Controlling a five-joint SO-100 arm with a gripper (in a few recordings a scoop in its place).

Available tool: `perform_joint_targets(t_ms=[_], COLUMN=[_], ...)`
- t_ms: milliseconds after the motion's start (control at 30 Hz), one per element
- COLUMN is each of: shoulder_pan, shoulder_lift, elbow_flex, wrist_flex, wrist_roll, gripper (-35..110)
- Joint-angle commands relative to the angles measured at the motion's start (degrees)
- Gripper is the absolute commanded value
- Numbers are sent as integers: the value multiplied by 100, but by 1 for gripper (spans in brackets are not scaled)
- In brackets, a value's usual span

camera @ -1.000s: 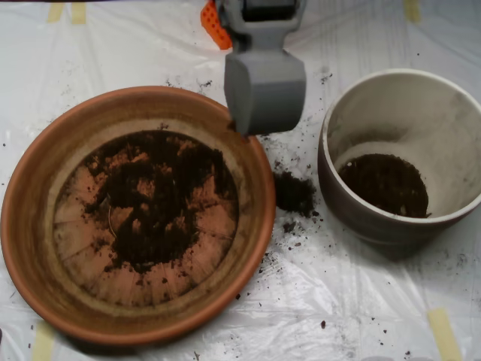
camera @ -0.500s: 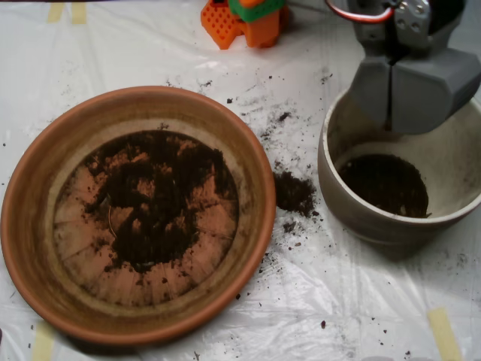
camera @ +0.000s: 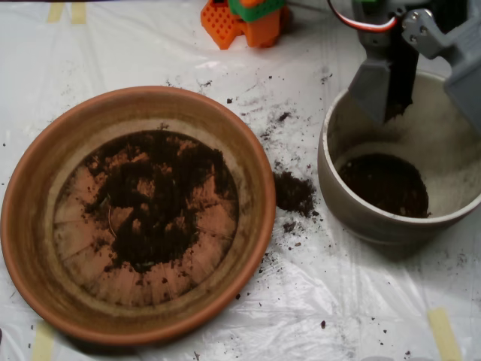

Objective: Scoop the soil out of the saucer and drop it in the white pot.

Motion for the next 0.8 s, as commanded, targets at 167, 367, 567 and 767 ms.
perform_joint_targets(t_ms=[167, 367, 567, 767], shoulder_pan=[563, 1811, 3270, 4157], shoulder_lift=[1169, 1995, 2865, 3322], elbow_flex=[114, 281, 1441, 2355], wrist_flex=[0, 167, -211, -422], wrist_roll=[193, 519, 782, 949], gripper=[41, 41, 39, 40])
